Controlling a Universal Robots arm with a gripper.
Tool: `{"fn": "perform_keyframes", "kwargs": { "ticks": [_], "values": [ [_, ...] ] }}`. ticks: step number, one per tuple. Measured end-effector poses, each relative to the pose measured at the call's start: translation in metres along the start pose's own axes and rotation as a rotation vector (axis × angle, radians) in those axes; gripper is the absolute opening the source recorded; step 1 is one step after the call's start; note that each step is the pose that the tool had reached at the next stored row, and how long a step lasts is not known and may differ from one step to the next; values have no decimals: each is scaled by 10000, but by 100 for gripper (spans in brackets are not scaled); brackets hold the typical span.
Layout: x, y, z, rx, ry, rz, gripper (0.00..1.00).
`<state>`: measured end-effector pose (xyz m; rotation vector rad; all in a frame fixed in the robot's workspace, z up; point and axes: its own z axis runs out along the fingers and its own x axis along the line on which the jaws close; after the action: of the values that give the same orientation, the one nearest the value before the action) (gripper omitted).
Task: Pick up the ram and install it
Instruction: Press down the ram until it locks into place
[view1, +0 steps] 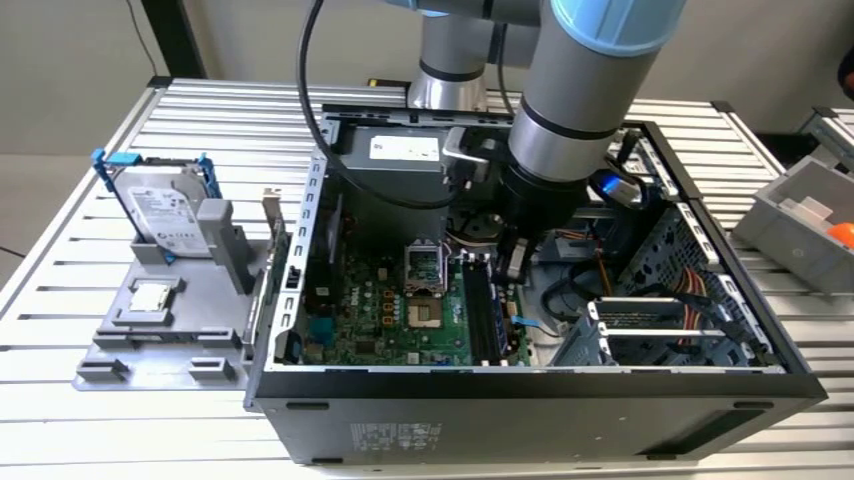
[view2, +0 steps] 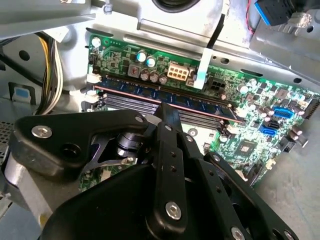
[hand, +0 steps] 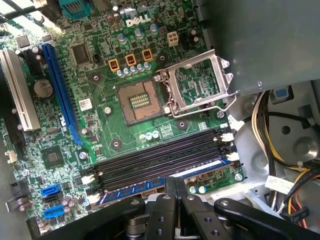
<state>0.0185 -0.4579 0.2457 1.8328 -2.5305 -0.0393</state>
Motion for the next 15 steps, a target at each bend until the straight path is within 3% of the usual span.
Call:
{"fn": "perform_keyframes", "kwargs": {
  "ticks": [15],
  "values": [
    [-8,2,0,0,23,-766,0]
  ]
}}
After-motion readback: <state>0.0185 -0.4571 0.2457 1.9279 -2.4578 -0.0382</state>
